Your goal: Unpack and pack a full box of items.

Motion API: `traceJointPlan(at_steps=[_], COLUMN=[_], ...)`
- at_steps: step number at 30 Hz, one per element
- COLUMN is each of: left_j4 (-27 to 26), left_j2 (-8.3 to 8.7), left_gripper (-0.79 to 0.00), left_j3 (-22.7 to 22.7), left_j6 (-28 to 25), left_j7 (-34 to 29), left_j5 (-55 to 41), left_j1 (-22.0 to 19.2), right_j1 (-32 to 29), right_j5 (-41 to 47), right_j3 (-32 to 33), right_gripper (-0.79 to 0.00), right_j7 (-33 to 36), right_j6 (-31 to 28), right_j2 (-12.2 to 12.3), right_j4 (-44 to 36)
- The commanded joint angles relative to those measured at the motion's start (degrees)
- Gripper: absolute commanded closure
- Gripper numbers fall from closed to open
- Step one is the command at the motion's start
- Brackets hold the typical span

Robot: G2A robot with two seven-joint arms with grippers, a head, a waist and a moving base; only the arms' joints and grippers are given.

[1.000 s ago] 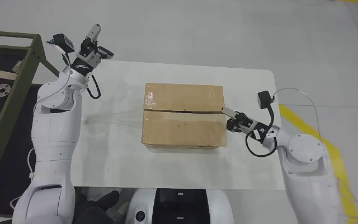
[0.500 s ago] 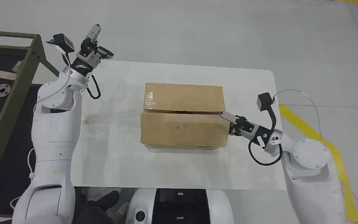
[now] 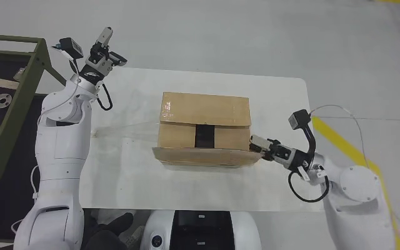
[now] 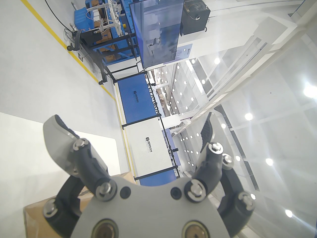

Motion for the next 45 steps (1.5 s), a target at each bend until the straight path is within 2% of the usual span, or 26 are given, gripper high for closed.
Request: traceJointPlan(at_steps=[1, 10, 27, 35, 45], left_j4=[0.00, 0.00, 0.00, 0.00, 0.00], left_j2=[0.00, 0.00, 0.00, 0.00, 0.00], left_gripper=[-0.785, -0.785, -0.785, -0.785, -0.785], left_j3=[0.00, 0.00, 0.00, 0.00, 0.00], left_j6=[0.00, 0.00, 0.00, 0.00, 0.00], left_j7=[0.00, 0.00, 0.00, 0.00, 0.00], left_j5=[0.00, 0.00, 0.00, 0.00, 0.00], left_j1=[0.00, 0.00, 0.00, 0.00, 0.00], right_j1=[-0.96, -6.04, -12.96, -11.89, -6.27], right_j5=[0.74, 1.71, -4.33, -7.09, -10.86], right_j3=[0.54, 2.32, 0.09, -2.86, -8.12], right_gripper=[-0.785, -0.785, -0.785, -0.785, -0.785], right_j7=[1.07, 4.69, 7.85, 8.75, 6.35], right_j6=[-1.23, -4.14, -3.14, 1.51, 7.47], right_j2=[0.21, 1.16, 2.86, 3.56, 4.03], right_j4=[-0.99, -5.35, -8.11, -6.08, 0.22])
